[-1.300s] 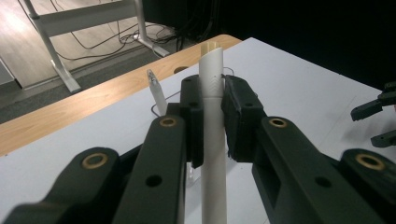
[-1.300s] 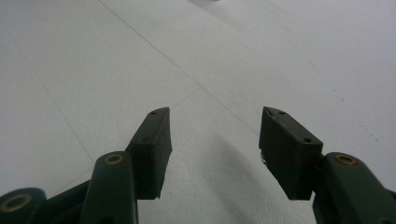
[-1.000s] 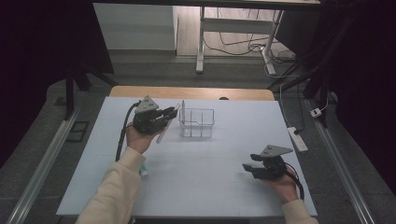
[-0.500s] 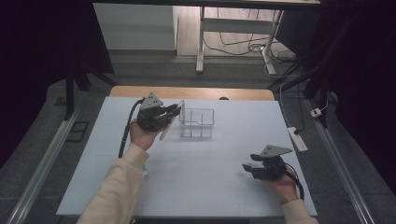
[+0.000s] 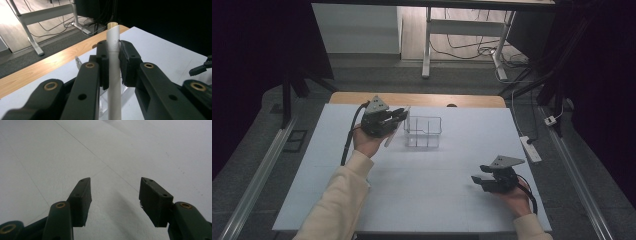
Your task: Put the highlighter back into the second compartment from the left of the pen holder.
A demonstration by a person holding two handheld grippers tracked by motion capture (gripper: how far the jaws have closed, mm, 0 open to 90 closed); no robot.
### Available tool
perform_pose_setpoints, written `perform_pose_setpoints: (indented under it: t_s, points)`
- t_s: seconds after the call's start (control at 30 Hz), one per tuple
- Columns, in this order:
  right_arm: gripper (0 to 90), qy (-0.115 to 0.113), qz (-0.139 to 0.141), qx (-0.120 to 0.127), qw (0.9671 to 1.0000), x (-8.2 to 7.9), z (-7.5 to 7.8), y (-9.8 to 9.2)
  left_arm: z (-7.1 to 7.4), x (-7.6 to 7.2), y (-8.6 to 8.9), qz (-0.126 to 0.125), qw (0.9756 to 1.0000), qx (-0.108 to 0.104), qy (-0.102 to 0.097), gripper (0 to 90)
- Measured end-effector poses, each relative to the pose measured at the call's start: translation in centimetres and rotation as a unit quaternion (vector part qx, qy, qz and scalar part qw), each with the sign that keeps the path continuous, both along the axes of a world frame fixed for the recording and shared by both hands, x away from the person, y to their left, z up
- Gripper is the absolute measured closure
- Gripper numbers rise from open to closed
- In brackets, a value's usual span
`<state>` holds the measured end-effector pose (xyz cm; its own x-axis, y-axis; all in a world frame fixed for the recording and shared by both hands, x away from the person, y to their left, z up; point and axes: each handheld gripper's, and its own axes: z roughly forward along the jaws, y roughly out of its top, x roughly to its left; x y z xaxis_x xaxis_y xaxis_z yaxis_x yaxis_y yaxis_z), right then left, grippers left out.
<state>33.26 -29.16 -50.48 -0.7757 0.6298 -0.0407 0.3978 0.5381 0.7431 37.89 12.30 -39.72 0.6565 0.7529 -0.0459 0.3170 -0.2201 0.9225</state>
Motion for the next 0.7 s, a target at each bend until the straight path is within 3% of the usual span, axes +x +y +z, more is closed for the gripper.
perform_pose_setpoints:
  t_s: [0.7]
  points:
    - [41.7, 0.004, 0.008, -0.016, 0.9998, -0.03, -0.58, 0.58, -0.05, 0.30, -0.29, 0.001, 0.9999, -0.011, -0.007, 78.7]
